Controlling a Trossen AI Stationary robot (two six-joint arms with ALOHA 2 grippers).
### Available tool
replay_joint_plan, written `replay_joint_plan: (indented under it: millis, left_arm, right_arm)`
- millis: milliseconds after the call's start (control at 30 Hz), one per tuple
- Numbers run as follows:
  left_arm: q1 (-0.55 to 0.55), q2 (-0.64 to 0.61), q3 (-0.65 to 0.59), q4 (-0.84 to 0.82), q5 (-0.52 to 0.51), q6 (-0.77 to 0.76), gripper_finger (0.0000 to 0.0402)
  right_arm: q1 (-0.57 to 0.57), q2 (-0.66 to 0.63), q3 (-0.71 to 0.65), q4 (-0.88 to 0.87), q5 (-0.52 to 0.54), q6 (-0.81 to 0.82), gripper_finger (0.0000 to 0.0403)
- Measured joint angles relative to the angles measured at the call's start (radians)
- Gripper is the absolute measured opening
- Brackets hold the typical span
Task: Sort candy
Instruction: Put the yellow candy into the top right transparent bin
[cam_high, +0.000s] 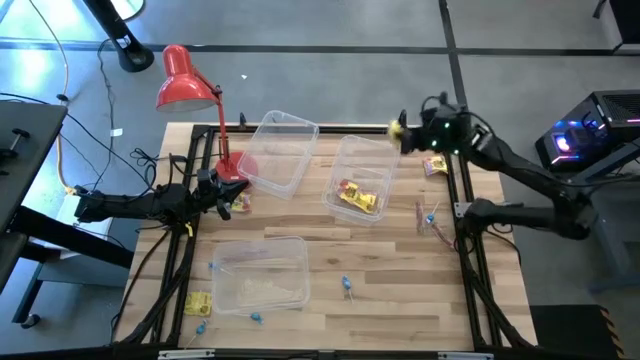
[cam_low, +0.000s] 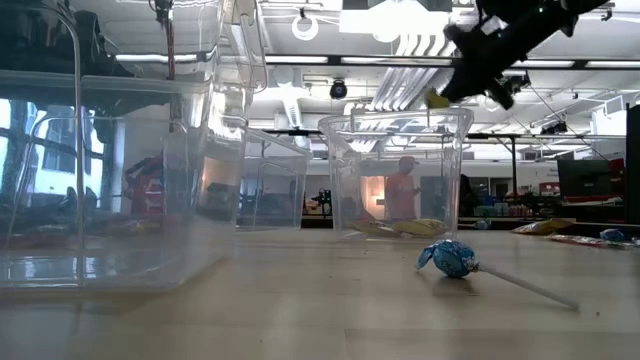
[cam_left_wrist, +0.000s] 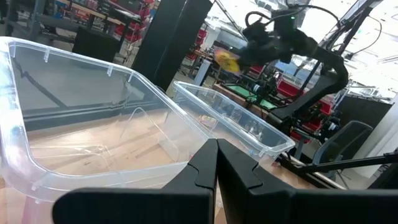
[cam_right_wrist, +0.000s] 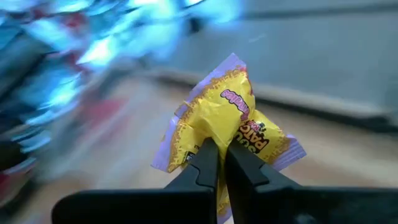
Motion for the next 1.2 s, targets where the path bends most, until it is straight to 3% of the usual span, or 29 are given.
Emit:
replay_joint_plan:
  millis: [133,233,333,600,733,833,900,967,1100,1200]
  left_arm:
    - [0.000,0.000,0.000,0.000,0.000,0.000,0.0000]
    - [0.000,0.000,0.000,0.000,0.000,0.000,0.0000]
    - [0.000,0.000,0.000,0.000,0.000,0.000,0.0000]
    - [0.000,0.000,0.000,0.000,0.000,0.000,0.0000]
    - [0.000,0.000,0.000,0.000,0.000,0.000,0.0000]
    - [0.000,0.000,0.000,0.000,0.000,0.000,0.0000]
    - [0.000,0.000,0.000,0.000,0.000,0.000,0.0000]
    - [0.000,0.000,0.000,0.000,0.000,0.000,0.0000]
    - [0.000,0.000,0.000,0.000,0.000,0.000,0.0000]
    - [0.000,0.000,0.000,0.000,0.000,0.000,0.0000]
  right_arm:
    - [0.185,0.025,0.000,-0.008,-0.028,0.028,0.0002]
    - [0.316,0.056,-0.001,-0.001,0.020,0.030,0.0004]
    - [0.407,0.080,-0.001,0.002,0.131,0.051,0.0018]
    - [0.470,0.097,0.010,-0.014,0.236,0.019,0.0136]
    - [0.468,0.097,0.095,-0.080,0.280,-0.072,0.0192]
    - [0.444,0.098,0.227,-0.296,0.507,-0.096,0.0207]
    - [0.412,0.106,0.308,-0.471,0.692,-0.034,0.0207]
    - [0.359,0.118,0.359,-0.632,0.812,0.047,0.0207]
    - [0.199,0.140,0.370,-0.806,0.849,0.207,0.0208]
    - [0.081,0.172,0.304,-0.820,0.811,0.315,0.0208]
